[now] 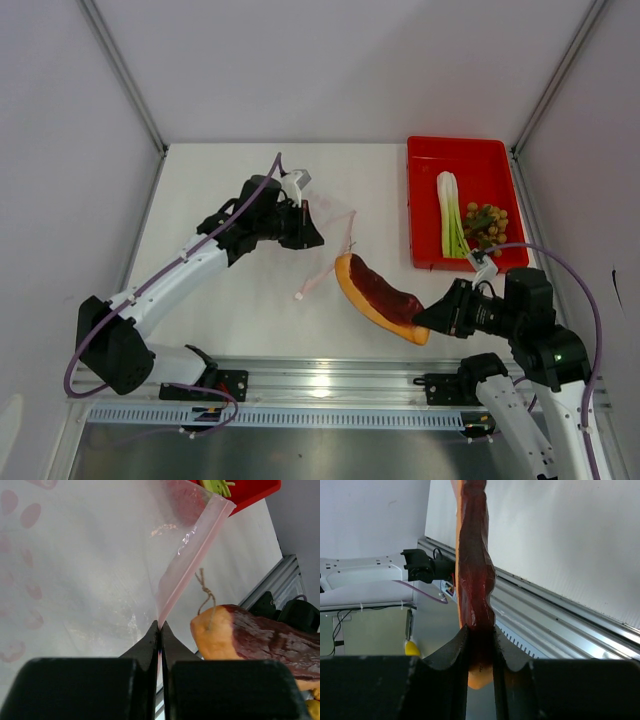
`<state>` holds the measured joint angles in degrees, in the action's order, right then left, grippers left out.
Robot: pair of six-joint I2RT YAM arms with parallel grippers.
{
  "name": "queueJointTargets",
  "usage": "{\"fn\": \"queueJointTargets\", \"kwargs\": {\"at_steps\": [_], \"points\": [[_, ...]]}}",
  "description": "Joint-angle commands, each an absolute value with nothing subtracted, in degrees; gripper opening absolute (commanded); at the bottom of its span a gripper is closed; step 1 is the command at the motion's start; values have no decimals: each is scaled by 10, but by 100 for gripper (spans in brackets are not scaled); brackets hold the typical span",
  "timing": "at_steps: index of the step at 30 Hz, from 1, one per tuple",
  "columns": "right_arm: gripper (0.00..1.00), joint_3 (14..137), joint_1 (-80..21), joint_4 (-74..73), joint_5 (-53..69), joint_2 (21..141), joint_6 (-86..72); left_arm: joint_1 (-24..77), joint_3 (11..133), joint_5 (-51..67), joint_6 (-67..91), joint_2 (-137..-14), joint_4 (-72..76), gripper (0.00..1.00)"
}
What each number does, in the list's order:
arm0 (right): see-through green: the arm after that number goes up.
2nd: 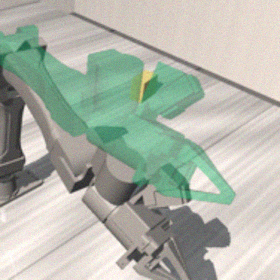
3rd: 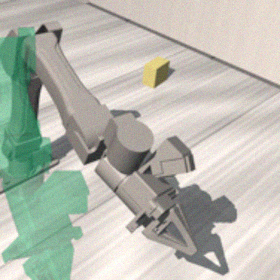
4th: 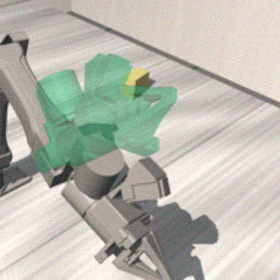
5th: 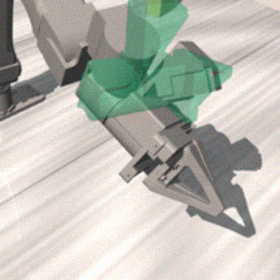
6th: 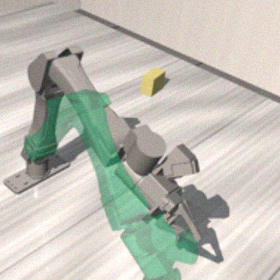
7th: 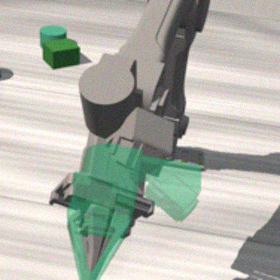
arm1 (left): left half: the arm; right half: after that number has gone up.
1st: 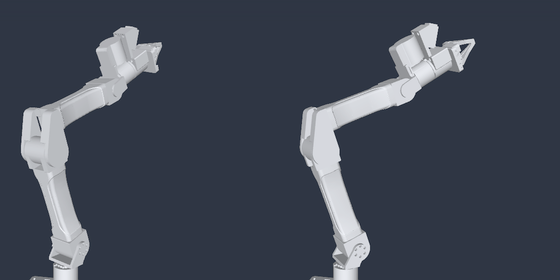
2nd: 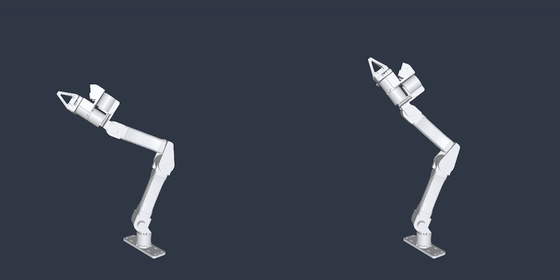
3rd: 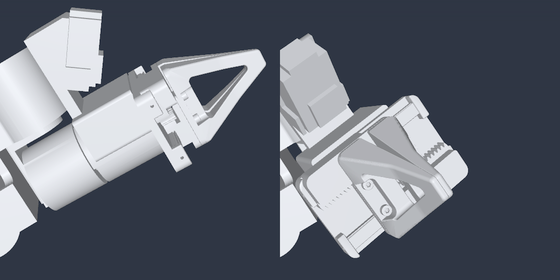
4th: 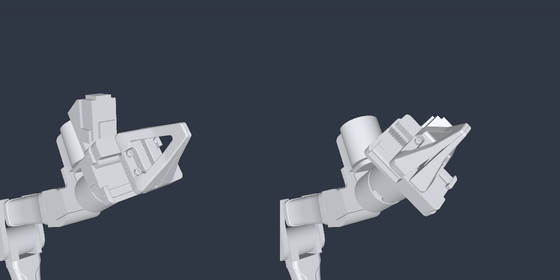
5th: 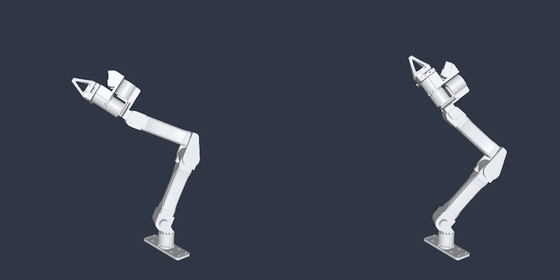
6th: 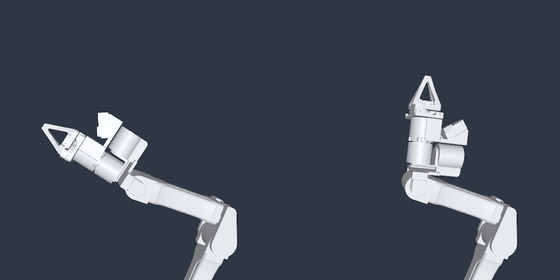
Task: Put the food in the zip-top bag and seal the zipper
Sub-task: Place the fake food in the zipper food storage bag.
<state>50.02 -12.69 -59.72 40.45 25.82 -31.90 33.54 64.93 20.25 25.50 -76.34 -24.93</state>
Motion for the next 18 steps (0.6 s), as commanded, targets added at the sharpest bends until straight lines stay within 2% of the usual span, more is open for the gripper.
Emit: {"fn": "queueJointTargets", "kwargs": {"at_steps": [1, 9, 18], "points": [[0, 496, -130, -574, 435, 258, -319, 339, 650, 222, 264, -759, -227, 1], [0, 485, -144, -547, 433, 289, -321, 351, 657, 235, 265, -778, -226, 1], [0, 492, -234, -476, 293, 339, -358, 372, 671, 228, 267, -785, -240, 1]]}}
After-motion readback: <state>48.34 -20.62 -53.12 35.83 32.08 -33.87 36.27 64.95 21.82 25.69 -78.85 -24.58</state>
